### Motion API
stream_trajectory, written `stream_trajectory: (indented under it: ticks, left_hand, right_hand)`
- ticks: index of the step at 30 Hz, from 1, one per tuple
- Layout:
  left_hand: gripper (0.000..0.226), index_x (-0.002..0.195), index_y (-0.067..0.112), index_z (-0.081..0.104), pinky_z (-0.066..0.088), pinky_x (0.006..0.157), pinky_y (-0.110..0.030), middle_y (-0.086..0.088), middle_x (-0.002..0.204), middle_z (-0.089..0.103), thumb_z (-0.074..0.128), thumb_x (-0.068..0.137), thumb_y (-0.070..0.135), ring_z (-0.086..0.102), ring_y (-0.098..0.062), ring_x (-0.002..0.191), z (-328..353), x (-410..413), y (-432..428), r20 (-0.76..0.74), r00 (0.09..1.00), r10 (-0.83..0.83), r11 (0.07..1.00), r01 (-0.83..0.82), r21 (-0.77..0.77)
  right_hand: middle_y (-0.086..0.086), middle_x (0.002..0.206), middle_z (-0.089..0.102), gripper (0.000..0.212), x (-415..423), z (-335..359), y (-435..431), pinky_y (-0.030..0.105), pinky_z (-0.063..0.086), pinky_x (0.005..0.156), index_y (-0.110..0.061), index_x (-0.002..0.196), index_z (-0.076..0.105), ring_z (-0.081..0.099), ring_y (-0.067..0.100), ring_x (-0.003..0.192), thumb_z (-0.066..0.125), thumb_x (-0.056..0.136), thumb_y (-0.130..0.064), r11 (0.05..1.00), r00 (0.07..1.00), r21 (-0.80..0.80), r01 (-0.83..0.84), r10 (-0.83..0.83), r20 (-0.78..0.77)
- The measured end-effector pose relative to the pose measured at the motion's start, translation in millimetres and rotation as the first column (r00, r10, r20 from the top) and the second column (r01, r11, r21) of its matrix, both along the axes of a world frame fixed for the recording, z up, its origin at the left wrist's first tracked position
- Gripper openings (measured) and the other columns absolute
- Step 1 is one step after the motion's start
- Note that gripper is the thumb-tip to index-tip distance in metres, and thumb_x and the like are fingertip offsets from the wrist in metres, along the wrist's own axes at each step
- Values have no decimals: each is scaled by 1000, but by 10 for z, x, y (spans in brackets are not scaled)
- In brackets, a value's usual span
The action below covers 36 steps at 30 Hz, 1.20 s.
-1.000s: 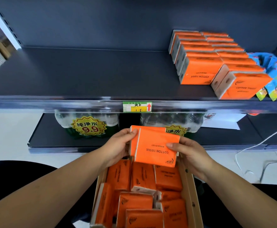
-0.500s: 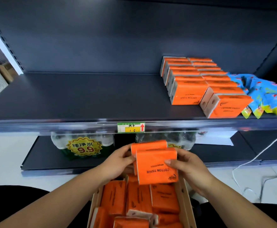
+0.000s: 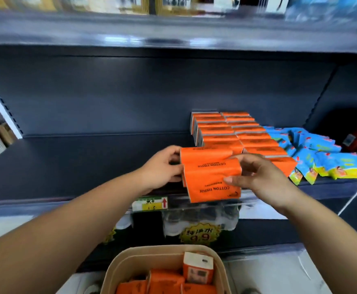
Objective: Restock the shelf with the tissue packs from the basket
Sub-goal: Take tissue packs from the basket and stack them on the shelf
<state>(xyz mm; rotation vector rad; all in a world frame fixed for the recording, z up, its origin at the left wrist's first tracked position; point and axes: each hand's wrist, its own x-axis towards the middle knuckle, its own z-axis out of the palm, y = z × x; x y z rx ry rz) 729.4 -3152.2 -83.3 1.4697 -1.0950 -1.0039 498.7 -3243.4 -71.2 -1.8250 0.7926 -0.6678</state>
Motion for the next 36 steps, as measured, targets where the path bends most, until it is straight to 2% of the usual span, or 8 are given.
stream_trajectory:
  ticks: [3, 8, 15, 19, 27, 30, 33, 36]
  left_hand:
    - [27, 103, 27, 56, 56, 90, -45, 2, 103, 60, 62, 92, 3, 64, -21, 99, -35, -84, -328, 47, 999, 12, 1000, -12, 1]
    - [28, 107, 30, 57, 58, 85, -37, -2, 116, 59, 64, 92, 7, 63, -21, 106, -182, -170, -612, 28, 998, 56, 998, -57, 19]
    - [37, 124, 10, 50, 46, 59, -7, -5, 112, 58, 66, 90, 5, 62, -6, 79, -305, -282, -754, 174, 979, 110, 994, -110, -11]
    - [29, 113, 13, 51, 41, 66, -12, 9, 100, 56, 67, 89, 14, 54, 1, 84, -416, -368, -819, 236, 951, 198, 979, -205, 7]
    - [19, 101, 10, 61, 51, 90, -36, -5, 96, 69, 52, 97, 27, 64, -19, 94, -367, -478, -734, -458, 855, 245, 969, -224, 99]
    - [27, 117, 9, 54, 49, 97, -48, -11, 123, 57, 46, 100, 28, 56, -27, 116, -365, -464, -591, -322, 895, 310, 951, -291, 107]
    - [13, 104, 17, 55, 50, 94, -49, -12, 123, 54, 49, 95, 11, 56, -29, 113, -404, -423, -453, -227, 938, 262, 965, -249, 86]
    - [32, 114, 22, 53, 53, 91, -41, -5, 122, 56, 64, 87, 8, 60, -22, 108, -425, -424, -384, 45, 989, 141, 988, -144, 58]
  right_hand:
    - [11, 97, 65, 33, 43, 161, -262, 27, 52, 80, -21, 93, 71, 62, 16, 88, 87, 66, -8, 986, 988, -164, 14, -39, -147]
    - [7, 91, 63, 37, 18, 243, -525, 11, 41, 65, -27, 91, 65, 55, 6, 70, 86, 68, -8, 939, 946, -342, -45, -70, -318]
    - [6, 108, 55, 48, -9, 101, -574, 24, 42, 86, -30, 108, 65, 58, 22, 99, 84, 68, -10, 922, 898, -382, -67, -112, -426]
    - [7, 114, 53, 51, -62, 61, -573, 20, 38, 86, -25, 115, 63, 55, 21, 104, 82, 70, -9, 921, 884, -387, -51, -139, -447]
    - [1, 112, 40, 52, -98, 76, -480, 9, 28, 84, -17, 127, 58, 53, 23, 106, 75, 79, -8, 882, 860, -471, -13, -231, -454]
    - [6, 117, 45, 52, -80, 64, -467, 19, 34, 91, -14, 130, 57, 54, 27, 108, 75, 81, -11, 864, 846, -504, 6, -273, -458]
    - [9, 119, 48, 49, -46, 54, -453, 23, 36, 93, -13, 129, 56, 54, 28, 109, 73, 83, -11, 856, 849, -517, 21, -288, -442]
    - [10, 122, 49, 50, -8, 29, -440, 29, 40, 95, -13, 132, 53, 55, 30, 109, 71, 85, -13, 837, 835, -548, 8, -307, -457]
